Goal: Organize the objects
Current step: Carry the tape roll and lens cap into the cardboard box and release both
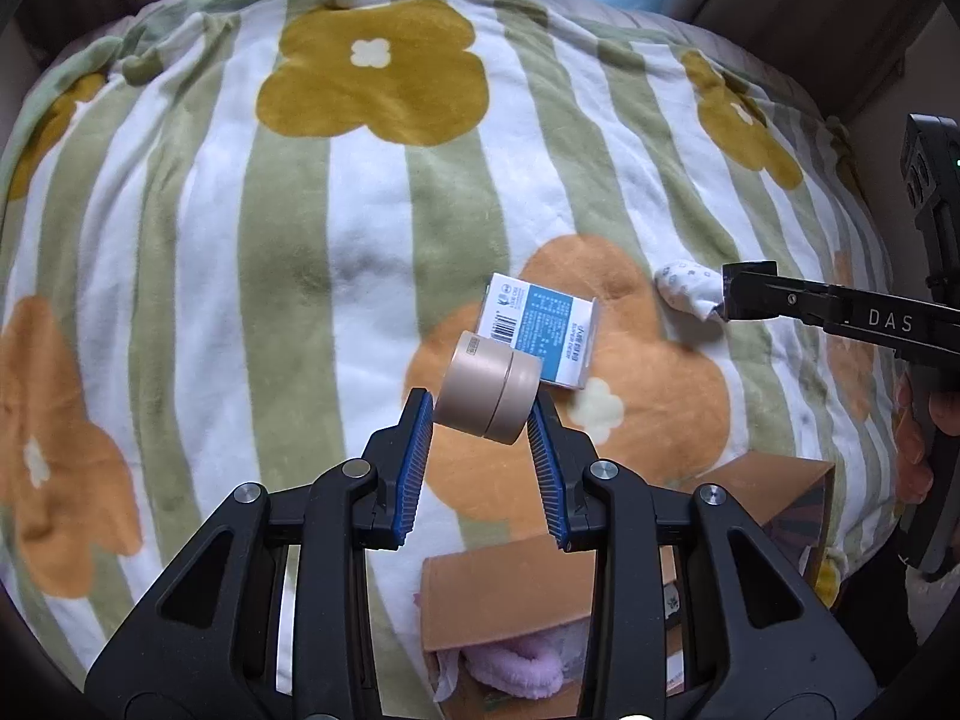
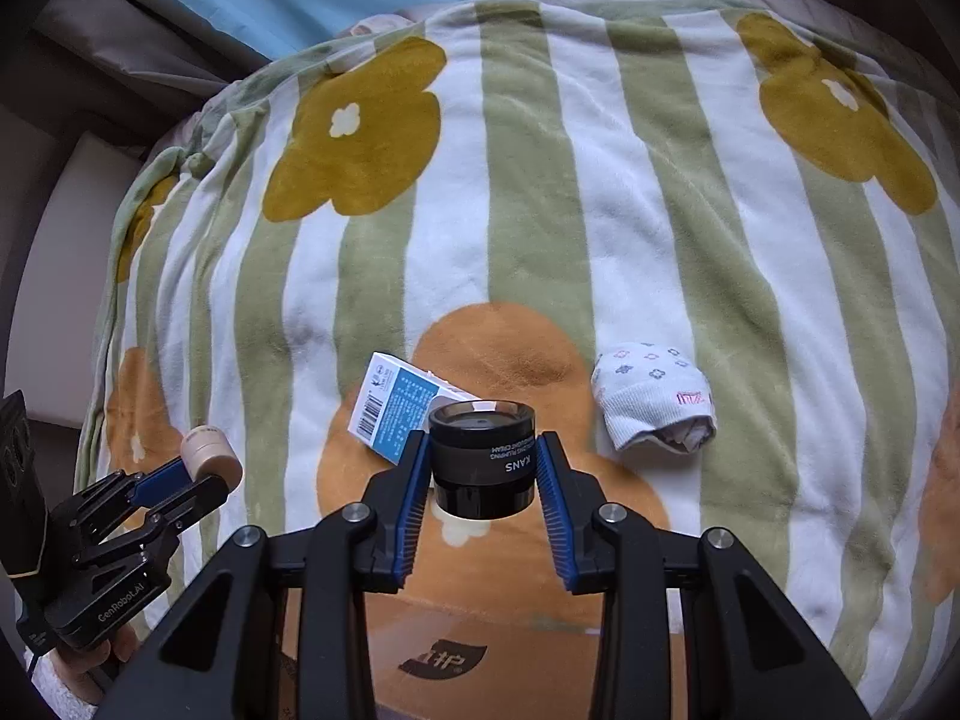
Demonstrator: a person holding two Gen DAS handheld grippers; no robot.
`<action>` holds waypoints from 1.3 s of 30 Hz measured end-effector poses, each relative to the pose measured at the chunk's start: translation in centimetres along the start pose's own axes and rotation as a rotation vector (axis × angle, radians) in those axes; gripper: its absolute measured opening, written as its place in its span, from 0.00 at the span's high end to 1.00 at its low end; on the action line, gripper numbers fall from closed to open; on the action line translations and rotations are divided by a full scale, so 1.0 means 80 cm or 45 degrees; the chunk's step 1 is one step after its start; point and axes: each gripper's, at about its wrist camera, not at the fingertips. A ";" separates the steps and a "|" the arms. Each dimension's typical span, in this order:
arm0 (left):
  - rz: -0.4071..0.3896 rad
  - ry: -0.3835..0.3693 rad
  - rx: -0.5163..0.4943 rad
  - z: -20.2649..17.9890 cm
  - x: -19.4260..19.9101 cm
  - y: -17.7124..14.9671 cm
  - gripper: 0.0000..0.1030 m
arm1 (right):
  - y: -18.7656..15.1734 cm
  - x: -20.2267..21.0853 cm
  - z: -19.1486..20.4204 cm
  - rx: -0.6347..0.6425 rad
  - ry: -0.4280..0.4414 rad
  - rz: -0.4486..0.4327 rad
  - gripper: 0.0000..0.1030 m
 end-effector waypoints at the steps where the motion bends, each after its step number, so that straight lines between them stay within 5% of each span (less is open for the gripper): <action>1: -0.011 -0.002 -0.009 -0.005 0.008 -0.003 0.71 | -0.004 0.009 0.004 0.005 0.001 -0.013 0.68; 20: -0.048 -0.052 -0.110 -0.067 0.086 -0.098 0.71 | -0.112 0.095 0.027 0.053 -0.029 -0.086 0.68; 39: 0.104 -0.104 -0.108 -0.083 0.025 -0.180 0.75 | -0.199 0.047 0.012 0.096 -0.104 0.036 0.68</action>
Point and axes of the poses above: each gripper's, at about its wrist camera, not at the fingertips, and x roughly against the way its jaws point, z to its left, y to its top, and after that the axes turned 3 degrees about x, right-handed
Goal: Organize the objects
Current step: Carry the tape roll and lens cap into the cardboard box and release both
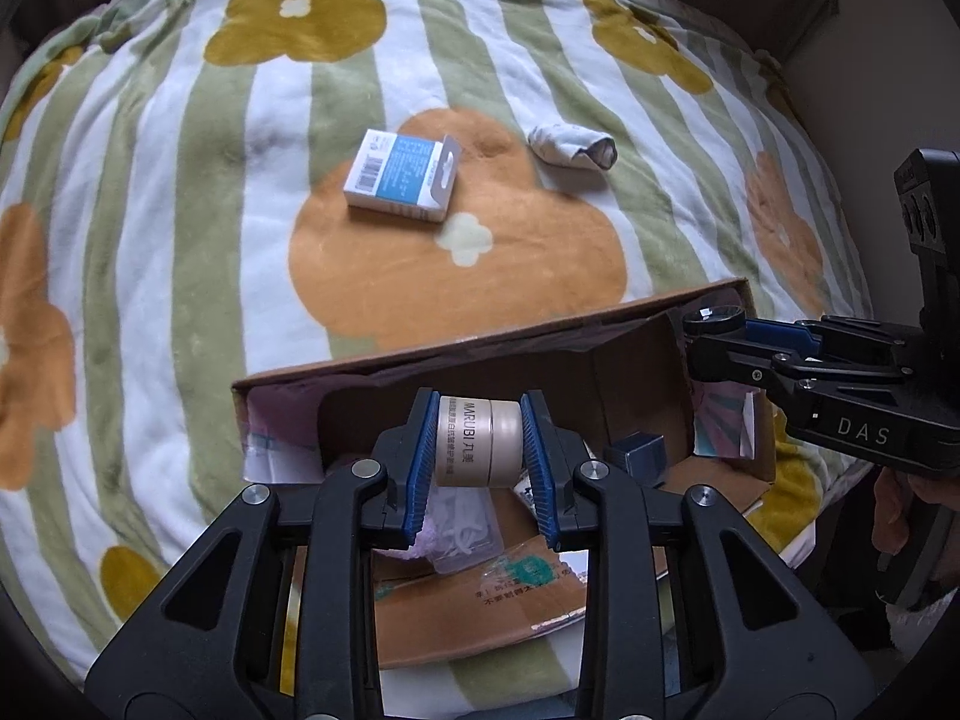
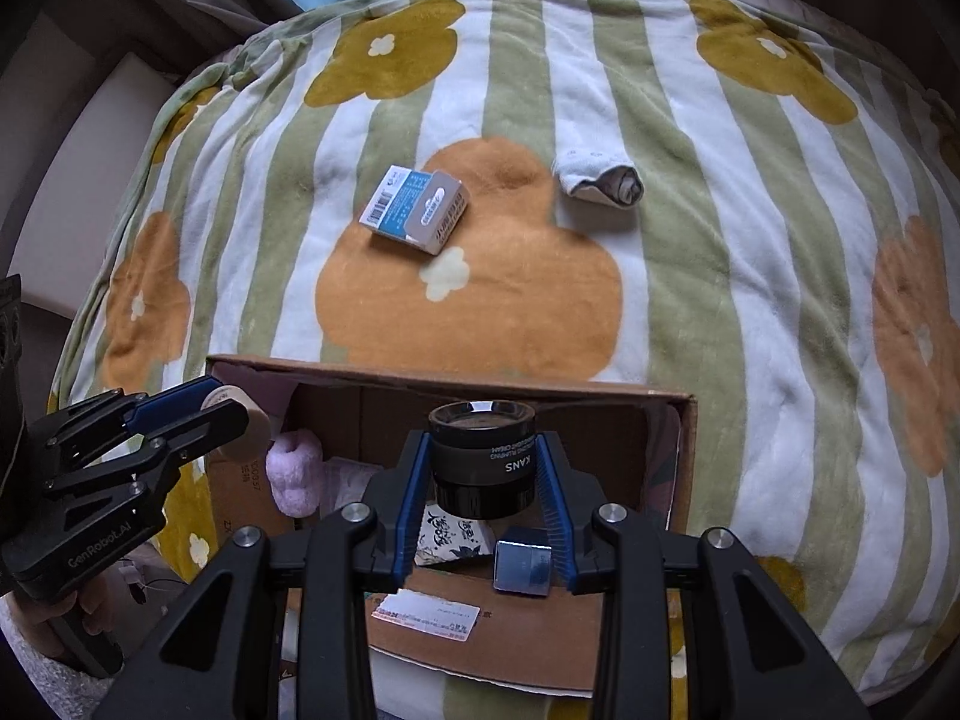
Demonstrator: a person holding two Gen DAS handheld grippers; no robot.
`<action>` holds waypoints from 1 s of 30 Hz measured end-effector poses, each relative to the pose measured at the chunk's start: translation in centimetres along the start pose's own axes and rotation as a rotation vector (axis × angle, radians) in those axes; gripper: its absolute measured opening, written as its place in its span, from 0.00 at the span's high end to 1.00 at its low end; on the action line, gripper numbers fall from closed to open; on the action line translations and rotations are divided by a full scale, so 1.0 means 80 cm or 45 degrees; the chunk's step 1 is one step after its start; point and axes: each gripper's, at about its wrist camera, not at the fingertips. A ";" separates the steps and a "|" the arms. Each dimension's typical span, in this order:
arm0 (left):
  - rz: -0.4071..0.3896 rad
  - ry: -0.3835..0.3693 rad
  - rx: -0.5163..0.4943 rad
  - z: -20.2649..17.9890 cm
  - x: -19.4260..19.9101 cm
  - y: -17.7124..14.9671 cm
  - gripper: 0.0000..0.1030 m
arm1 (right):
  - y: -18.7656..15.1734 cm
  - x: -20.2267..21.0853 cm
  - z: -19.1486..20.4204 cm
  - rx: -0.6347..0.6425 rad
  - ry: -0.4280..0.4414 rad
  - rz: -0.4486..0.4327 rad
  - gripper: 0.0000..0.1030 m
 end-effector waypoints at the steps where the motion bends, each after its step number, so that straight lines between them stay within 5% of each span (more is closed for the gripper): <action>1: 0.012 -0.003 0.009 0.001 -0.008 -0.006 0.75 | -0.006 -0.007 -0.001 0.001 -0.001 0.010 0.68; 17: 0.117 0.036 -0.092 -0.029 -0.055 -0.040 0.73 | -0.046 -0.052 -0.016 -0.034 0.040 0.101 0.68; 18: 0.117 0.051 -0.110 -0.031 -0.054 -0.041 0.60 | -0.045 -0.052 -0.017 -0.039 0.045 0.100 0.63; 19: 0.126 0.065 -0.131 -0.033 -0.054 -0.041 0.43 | -0.046 -0.051 -0.019 -0.050 0.053 0.100 0.48; 20: 0.132 0.080 -0.144 -0.035 -0.055 -0.042 0.00 | -0.046 -0.050 -0.022 -0.067 0.059 0.096 0.40; 21: 0.119 0.083 -0.151 -0.036 -0.053 -0.044 0.00 | -0.047 -0.047 -0.025 -0.087 0.066 0.087 0.28; 30: 0.143 0.081 -0.126 -0.028 -0.046 -0.063 0.00 | -0.051 -0.035 -0.036 -0.156 0.053 0.060 0.24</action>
Point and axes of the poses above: each gripper's, at about its wrist camera, not at the fingertips, and x roughly against the way its jaws point, z to its left, y to its top, and after that the axes turned 3 degrees about x, right-handed
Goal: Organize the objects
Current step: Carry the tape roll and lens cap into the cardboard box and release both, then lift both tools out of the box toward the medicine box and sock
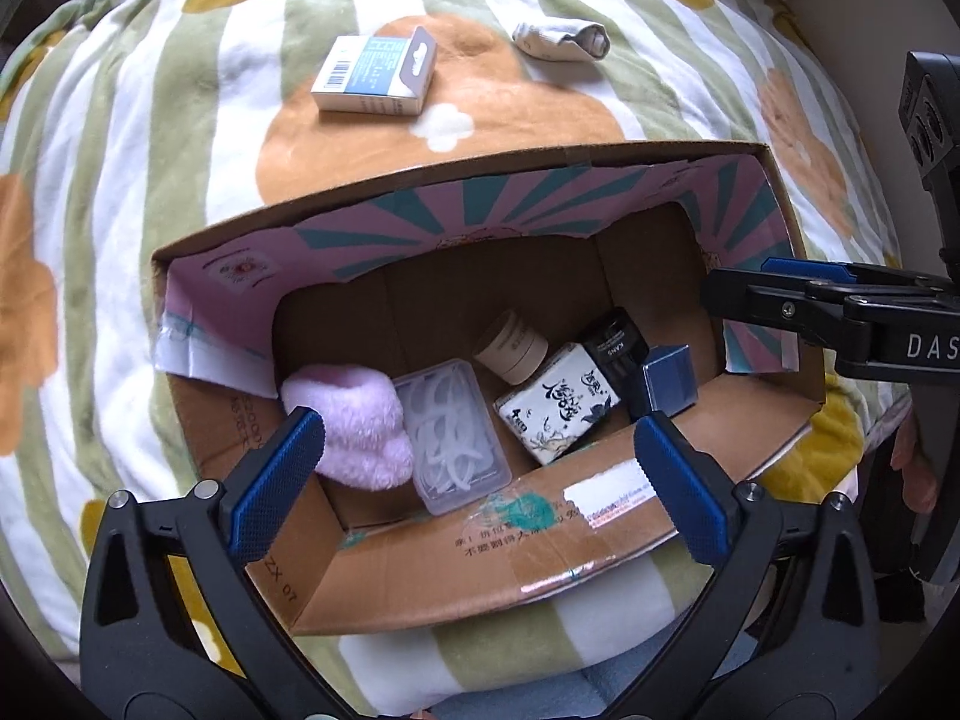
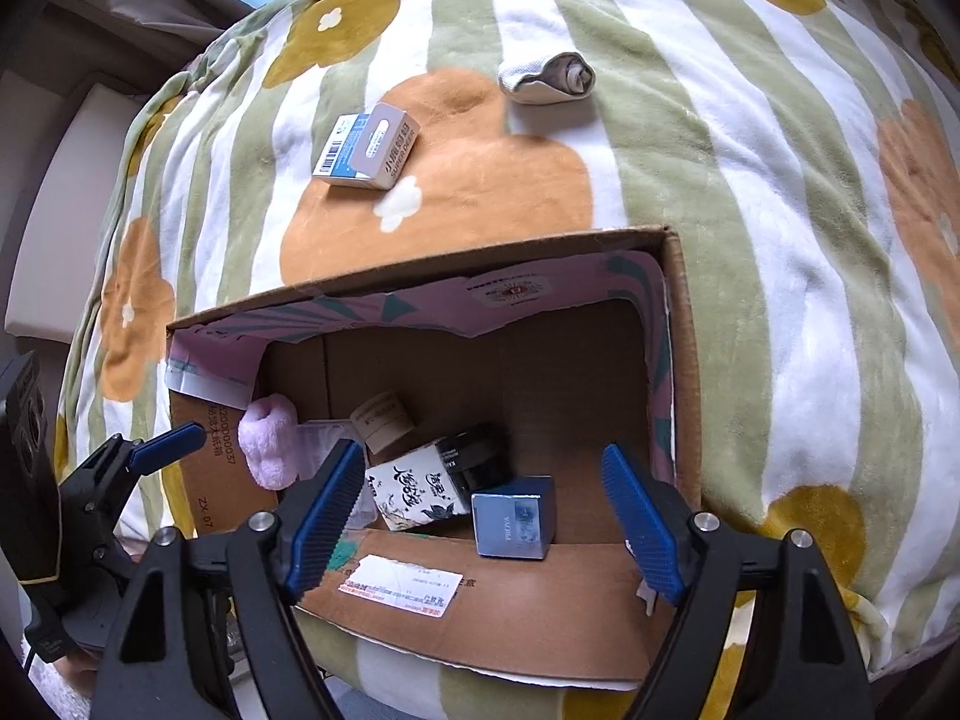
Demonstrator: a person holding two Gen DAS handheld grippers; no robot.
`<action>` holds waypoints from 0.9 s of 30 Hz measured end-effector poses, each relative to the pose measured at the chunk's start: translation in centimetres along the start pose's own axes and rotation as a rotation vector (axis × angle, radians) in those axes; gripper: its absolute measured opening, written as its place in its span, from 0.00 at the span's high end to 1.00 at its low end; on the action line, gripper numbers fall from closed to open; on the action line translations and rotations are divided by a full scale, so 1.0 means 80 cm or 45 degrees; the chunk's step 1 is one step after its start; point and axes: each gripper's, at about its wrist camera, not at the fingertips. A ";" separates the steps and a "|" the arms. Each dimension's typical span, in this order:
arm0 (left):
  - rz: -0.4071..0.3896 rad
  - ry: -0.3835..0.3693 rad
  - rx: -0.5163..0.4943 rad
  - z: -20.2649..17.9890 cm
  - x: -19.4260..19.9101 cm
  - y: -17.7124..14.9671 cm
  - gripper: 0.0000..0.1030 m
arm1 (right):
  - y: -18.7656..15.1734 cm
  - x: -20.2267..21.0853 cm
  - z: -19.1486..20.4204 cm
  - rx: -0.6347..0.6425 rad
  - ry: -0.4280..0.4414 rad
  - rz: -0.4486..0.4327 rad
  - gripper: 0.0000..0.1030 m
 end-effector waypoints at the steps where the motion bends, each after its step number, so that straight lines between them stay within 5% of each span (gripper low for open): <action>1: 0.000 -0.002 0.004 0.000 0.001 -0.002 0.00 | 0.000 0.001 0.000 0.003 -0.002 -0.001 0.24; 12: -0.020 -0.003 0.006 0.003 0.031 -0.011 0.00 | -0.001 0.016 0.004 -0.016 -0.018 -0.024 0.24; 27: -0.065 0.027 -0.021 0.014 0.078 0.028 0.00 | 0.027 0.053 0.021 -0.019 -0.048 -0.075 0.24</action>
Point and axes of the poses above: each gripper's, at about its wrist camera, not at the fingertips, and x roughly against the way its jaws point, z to its left, y to its top, and after that the axes turned 3 degrees about x, right-handed
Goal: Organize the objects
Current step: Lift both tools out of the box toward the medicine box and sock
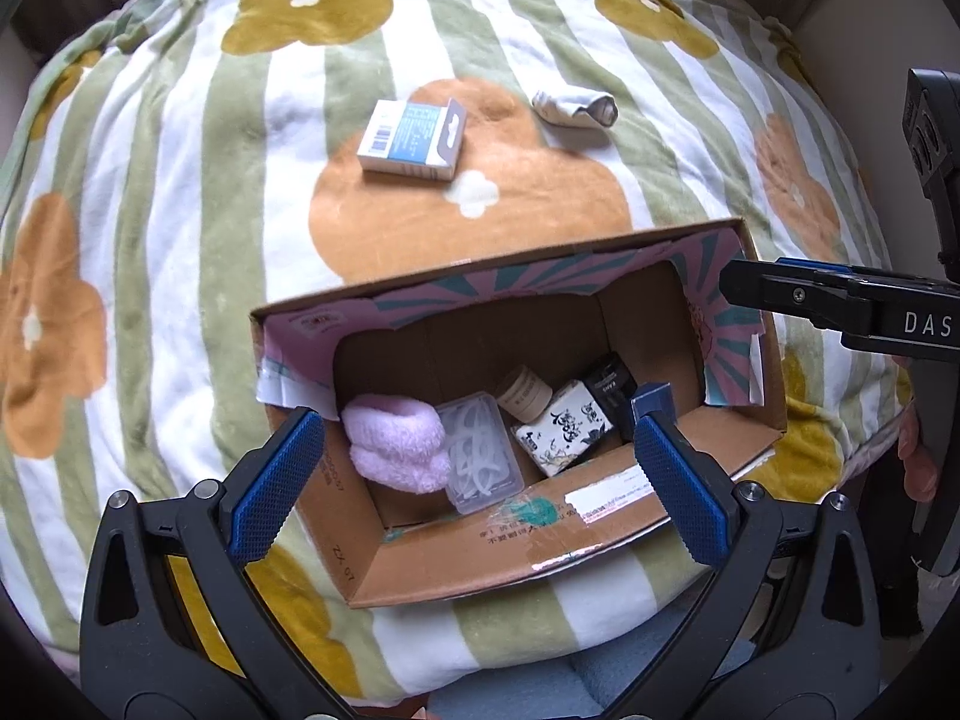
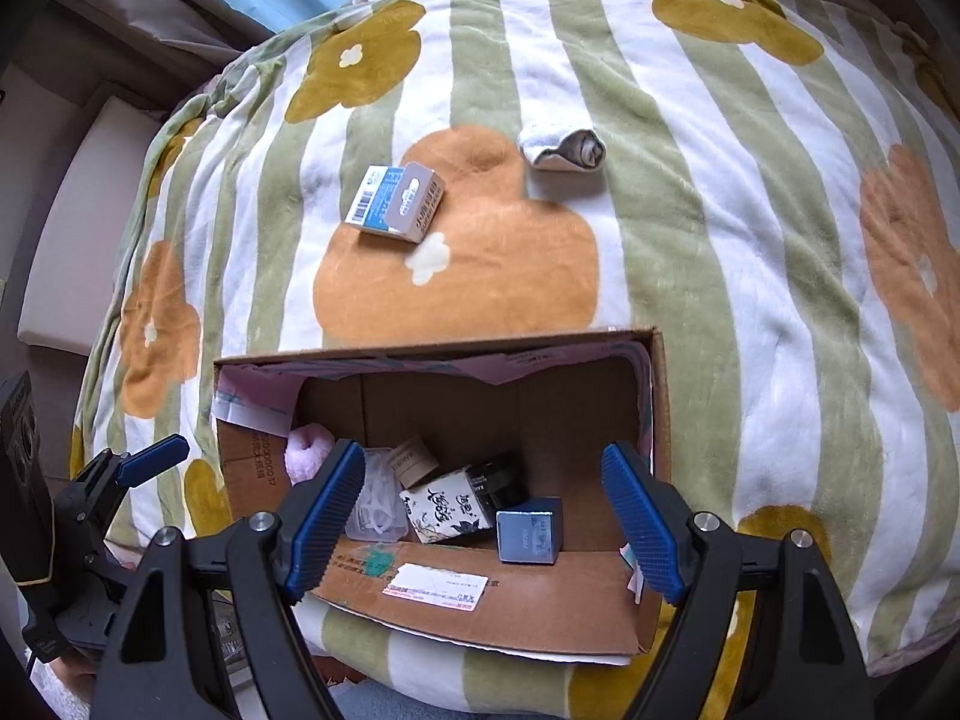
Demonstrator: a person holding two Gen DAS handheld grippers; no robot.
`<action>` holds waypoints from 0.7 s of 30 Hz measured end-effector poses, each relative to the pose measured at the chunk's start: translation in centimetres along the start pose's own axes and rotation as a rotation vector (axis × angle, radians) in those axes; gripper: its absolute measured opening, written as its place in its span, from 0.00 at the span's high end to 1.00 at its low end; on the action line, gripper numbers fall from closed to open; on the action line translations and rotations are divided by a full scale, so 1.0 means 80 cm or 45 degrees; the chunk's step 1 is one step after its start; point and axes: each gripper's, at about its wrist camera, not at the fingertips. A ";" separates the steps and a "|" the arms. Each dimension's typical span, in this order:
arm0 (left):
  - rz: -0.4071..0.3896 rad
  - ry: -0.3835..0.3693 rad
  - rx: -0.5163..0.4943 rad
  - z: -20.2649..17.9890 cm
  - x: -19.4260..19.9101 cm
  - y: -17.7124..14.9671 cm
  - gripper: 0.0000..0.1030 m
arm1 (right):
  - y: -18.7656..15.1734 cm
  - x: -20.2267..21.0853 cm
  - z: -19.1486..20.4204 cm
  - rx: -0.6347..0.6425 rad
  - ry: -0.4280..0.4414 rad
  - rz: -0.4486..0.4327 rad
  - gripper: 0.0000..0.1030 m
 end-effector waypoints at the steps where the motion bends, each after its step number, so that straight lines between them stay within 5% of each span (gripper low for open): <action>1: -0.003 0.001 -0.002 0.001 0.002 0.004 0.00 | 0.004 0.002 0.001 0.000 0.000 -0.003 0.24; 7: -0.050 0.039 -0.004 0.006 0.013 0.035 0.00 | 0.027 0.008 0.005 -0.088 -0.069 -0.039 0.22; 10: -0.090 0.058 0.006 0.011 0.016 0.055 0.00 | 0.041 0.008 0.002 -0.102 -0.080 -0.053 0.01; 21: -0.100 0.063 -0.032 0.021 -0.007 0.135 0.00 | 0.099 -0.001 -0.008 -0.121 -0.125 -0.116 0.01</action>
Point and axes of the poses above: each gripper's, at about its wrist camera, not at the fingertips, and x roughly against the way its jaws point, z to its left, y to its top, and after that the axes turned 3 degrees about x, right-handed
